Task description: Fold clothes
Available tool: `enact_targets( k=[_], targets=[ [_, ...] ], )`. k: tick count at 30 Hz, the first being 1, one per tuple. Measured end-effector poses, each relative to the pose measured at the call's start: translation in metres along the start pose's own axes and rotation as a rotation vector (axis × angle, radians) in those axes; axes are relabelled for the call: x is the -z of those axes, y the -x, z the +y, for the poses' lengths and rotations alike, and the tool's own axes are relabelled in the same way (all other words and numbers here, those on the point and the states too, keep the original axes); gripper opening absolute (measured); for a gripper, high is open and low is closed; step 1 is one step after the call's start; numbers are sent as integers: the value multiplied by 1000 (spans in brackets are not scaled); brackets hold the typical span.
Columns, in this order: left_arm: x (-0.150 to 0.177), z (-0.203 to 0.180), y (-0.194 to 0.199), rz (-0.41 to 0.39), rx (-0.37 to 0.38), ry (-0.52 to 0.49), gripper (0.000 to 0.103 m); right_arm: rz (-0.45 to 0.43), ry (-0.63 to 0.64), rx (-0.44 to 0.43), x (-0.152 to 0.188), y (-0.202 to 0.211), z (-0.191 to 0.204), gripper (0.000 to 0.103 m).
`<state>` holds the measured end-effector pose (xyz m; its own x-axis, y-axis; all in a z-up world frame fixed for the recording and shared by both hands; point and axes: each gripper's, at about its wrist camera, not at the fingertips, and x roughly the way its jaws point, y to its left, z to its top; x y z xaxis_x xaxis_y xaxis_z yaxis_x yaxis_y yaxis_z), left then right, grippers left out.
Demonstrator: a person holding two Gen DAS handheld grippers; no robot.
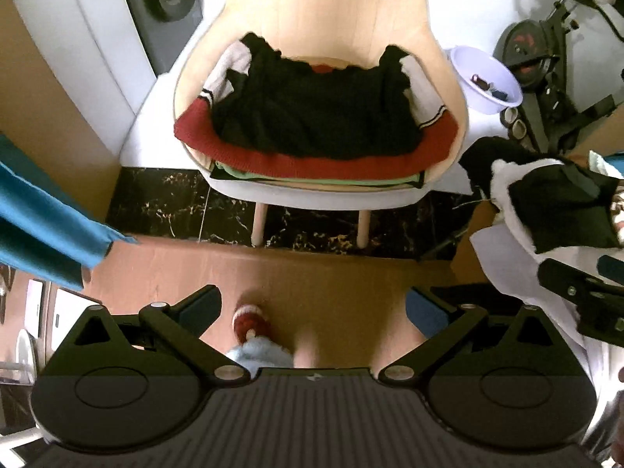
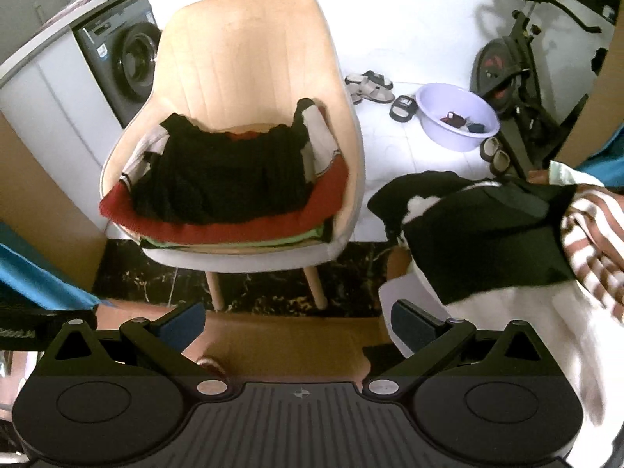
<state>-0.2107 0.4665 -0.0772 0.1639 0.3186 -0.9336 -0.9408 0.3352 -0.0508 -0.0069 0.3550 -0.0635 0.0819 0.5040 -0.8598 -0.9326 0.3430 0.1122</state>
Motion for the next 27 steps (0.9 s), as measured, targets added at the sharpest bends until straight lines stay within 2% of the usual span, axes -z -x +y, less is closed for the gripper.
enact_targets(
  k=[9, 20, 27],
  targets=[
    [11, -2, 33, -91, -51, -61, 102, -40, -18, 8, 16, 32, 12, 102],
    [-1, 1, 38, -122, -32, -113, 102, -93, -48, 52, 15, 51, 26, 102],
    [-4, 3, 37, -140, -34, -132, 102, -76, -66, 64, 17, 49, 30, 102]
  ],
)
